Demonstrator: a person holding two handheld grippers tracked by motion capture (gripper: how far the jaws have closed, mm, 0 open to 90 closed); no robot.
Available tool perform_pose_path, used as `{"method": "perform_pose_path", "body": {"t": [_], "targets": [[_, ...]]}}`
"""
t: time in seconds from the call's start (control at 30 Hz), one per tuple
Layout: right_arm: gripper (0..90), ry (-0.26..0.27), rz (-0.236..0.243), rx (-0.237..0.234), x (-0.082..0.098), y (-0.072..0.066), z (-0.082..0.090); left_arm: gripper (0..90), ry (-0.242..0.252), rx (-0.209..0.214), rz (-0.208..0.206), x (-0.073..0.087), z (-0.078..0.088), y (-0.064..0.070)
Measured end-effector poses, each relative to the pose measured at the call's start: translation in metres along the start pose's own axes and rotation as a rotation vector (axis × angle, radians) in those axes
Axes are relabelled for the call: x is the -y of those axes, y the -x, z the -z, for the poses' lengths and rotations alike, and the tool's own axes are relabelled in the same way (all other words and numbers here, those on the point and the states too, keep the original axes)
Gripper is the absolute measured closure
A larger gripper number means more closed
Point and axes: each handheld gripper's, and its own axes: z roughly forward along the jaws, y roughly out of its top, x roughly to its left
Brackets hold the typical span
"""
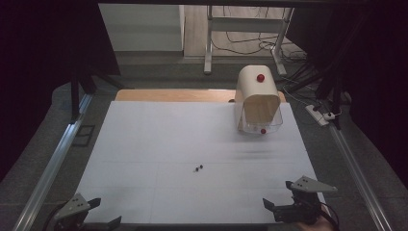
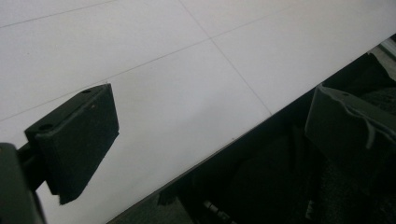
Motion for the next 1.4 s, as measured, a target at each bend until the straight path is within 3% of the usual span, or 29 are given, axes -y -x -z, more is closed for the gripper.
{"method": "perform_pose_path", "body": {"t": [0.37,0.7,1.0,1.4], "targets": [[0.0,-0.049,-0.021,0.012,0.017,0.000,0.008,3.5,0.007,0.012,0.006,0.001,0.000,-0.001],[0.0,-0.095,-0.039,0.011,0.019,0.002,0.008,3.6,0.008,0.007,0.012,0.003,0.003,0.000],[0.0,-0.103,0.001,0.015,0.017,-0.001,0.008,3.8,0.003,0.004,0.009,0.003,0.003,0.000],[0.0,-0.074,0.024,-0.003,0.011,-0.004,0.009,3.8,-0.007,0.007,0.007,0.002,0.001,0.000]]}}
